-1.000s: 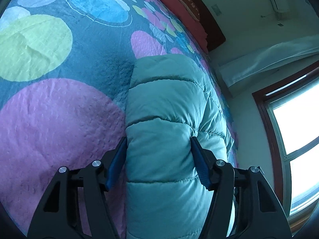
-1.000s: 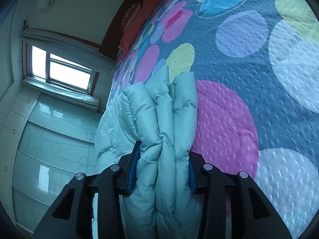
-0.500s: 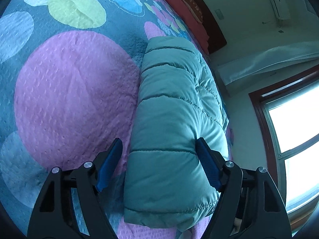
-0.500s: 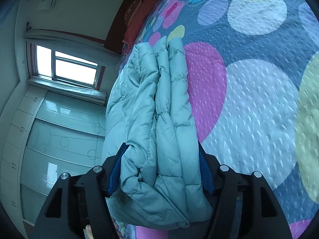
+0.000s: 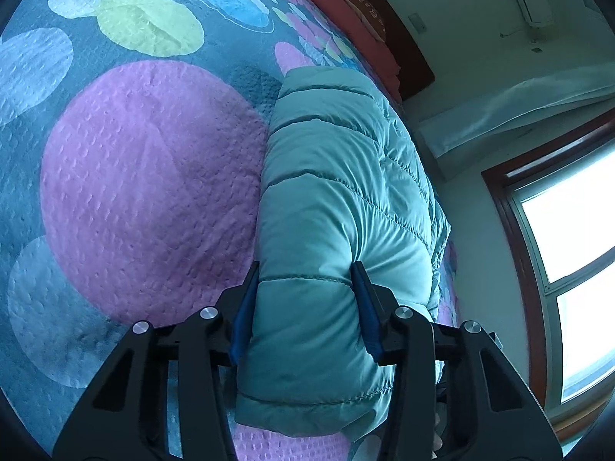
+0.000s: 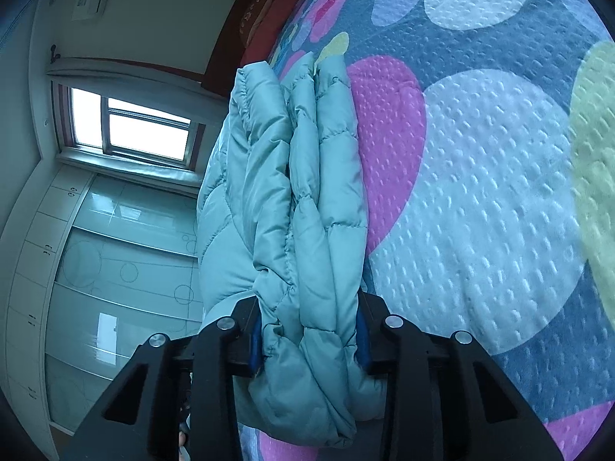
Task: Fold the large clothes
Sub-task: 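Lower the folded bundle onto the bed with both tools, then open both tools and pull them back from the folded jacket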
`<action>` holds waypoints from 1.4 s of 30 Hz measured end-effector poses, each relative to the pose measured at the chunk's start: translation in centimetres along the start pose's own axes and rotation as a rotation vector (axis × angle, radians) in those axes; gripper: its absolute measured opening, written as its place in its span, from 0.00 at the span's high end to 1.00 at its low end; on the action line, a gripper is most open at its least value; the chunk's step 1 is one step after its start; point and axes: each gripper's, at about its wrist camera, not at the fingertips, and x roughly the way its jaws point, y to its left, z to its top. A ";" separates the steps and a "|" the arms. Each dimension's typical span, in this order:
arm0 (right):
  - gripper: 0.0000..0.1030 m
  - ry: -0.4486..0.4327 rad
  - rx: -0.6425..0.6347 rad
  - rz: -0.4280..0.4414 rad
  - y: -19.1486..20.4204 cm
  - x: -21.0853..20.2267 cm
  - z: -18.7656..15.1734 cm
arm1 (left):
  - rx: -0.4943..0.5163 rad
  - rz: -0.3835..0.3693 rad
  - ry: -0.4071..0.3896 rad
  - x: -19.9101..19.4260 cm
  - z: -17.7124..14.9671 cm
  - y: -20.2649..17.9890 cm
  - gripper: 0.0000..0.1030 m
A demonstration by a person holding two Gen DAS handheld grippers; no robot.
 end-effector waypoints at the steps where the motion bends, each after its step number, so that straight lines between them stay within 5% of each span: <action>1: 0.65 -0.001 -0.006 -0.004 0.0 -0.1 0.0 | 0.002 0.001 -0.001 -0.1 0.0 0.0 0.56; 9: 0.65 -0.004 -0.003 0.005 -0.8 -0.2 0.0 | 0.028 0.021 -0.007 -0.1 -0.1 -0.4 0.55; 22: 0.51 -0.022 0.008 -0.019 -1.0 -2.1 -1.0 | 0.059 0.084 -0.002 -1.8 -1.3 -1.2 0.33; 31: 0.44 -0.023 -0.018 -0.101 -0.4 -4.4 -3.4 | 0.165 0.201 -0.029 -4.5 -3.7 -2.5 0.28; 39: 0.43 -0.070 -0.209 -0.359 3.7 -6.9 -6.2 | 0.335 0.369 -0.135 -8.2 -6.0 -5.7 0.22; 42: 0.32 -0.120 -0.343 -0.470 6.5 -7.5 -7.4 | 0.404 0.415 -0.206 -9.8 -6.8 -7.3 0.15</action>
